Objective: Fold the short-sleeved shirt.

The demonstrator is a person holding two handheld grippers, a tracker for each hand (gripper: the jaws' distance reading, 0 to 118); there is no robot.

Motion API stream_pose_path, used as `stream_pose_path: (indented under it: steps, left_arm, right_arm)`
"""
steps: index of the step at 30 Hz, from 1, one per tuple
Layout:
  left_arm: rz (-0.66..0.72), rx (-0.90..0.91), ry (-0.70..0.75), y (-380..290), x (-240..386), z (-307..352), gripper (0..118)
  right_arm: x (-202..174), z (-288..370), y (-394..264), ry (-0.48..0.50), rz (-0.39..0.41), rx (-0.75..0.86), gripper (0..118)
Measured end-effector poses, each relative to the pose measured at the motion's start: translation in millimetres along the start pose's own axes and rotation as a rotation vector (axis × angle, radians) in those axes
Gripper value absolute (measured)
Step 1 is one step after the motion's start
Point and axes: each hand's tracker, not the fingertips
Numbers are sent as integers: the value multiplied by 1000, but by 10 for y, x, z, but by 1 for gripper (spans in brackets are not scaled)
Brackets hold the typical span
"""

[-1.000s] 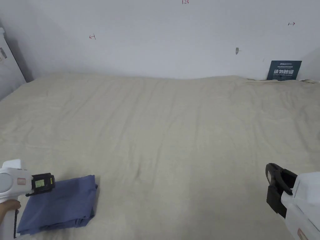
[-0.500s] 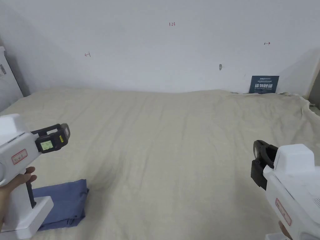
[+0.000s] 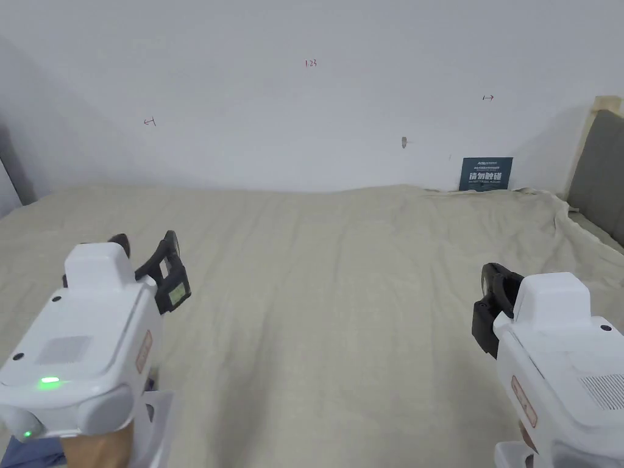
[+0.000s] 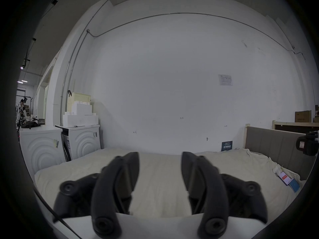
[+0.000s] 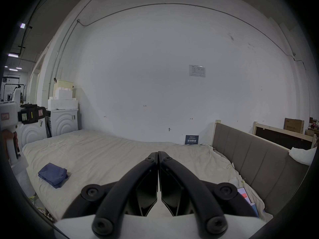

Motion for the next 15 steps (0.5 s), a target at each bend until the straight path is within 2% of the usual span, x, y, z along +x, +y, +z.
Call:
stream_pose_path:
  steps: [2, 3, 5, 6, 10, 15]
  left_arm:
    - [18, -1, -7, -90, 85, 23, 19]
    - [22, -1, -11, -155, 114, 24, 12]
    - [22, -9, -15, -266, 164, 24, 9]
    - [32, -22, -33, -324, 189, 30, 1]
    - [27, -54, -63, -528, 260, 45, 0]
    - [-10, -43, -88, -572, 336, 91, 0]
  right_arm:
    - [-17, 15, -2, -12, 7, 5, 0]
    - [-29, 21, -4, -17, 8, 6, 0]
    - [-21, 13, -37, -29, 11, 11, 0]
    - [-37, 16, -45, -37, 16, 12, 0]
    - [-85, 21, -85, -57, 34, 15, 0]
    - [-77, 11, -161, -66, 20, 3, 0]
